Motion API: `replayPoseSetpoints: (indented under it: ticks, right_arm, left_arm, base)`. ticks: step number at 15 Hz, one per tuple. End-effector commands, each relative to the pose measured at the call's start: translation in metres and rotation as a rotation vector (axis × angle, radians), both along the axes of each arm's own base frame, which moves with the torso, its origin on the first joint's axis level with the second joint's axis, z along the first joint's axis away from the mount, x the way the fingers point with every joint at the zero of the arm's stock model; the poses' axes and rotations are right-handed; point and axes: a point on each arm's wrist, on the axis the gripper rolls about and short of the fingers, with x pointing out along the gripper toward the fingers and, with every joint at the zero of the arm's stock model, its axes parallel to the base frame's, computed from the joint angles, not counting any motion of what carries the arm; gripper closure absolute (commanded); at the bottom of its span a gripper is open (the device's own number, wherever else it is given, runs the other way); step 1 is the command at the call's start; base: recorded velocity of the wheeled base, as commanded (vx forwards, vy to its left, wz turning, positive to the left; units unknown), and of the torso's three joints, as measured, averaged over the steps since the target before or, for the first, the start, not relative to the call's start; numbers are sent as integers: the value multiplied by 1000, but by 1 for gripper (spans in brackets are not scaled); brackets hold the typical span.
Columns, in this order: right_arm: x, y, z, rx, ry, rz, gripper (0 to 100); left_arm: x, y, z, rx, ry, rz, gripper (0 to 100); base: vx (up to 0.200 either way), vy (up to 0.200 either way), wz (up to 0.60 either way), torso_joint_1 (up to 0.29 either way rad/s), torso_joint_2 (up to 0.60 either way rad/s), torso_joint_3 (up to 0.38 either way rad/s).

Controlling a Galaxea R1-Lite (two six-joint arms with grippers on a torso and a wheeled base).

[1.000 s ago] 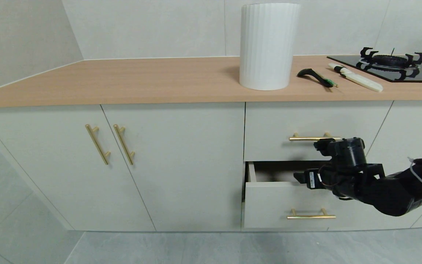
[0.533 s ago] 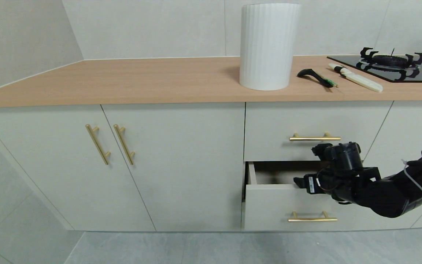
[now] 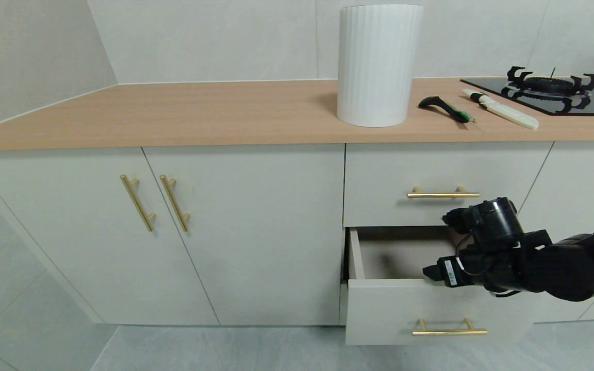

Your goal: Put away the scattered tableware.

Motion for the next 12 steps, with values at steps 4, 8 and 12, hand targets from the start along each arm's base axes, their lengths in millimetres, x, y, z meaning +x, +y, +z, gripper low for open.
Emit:
replayPoseSetpoints:
  ticks: [4, 8, 12]
  right_arm:
    - [-23, 4, 19, -39, 37, 64, 0]
    - [-40, 8, 20, -103, 127, 128, 0]
    - [-60, 10, 22, -179, 231, 203, 0]
  left_arm:
    - [0, 0, 0, 0, 1, 1, 0]
    - [0, 0, 0, 0, 1, 1, 0]
    - [0, 0, 0, 0, 1, 1, 0]
  base:
    - [0, 0, 0, 0, 0, 0]
    - [0, 0, 0, 0, 0, 0]
    - [0, 0, 0, 0, 0, 0]
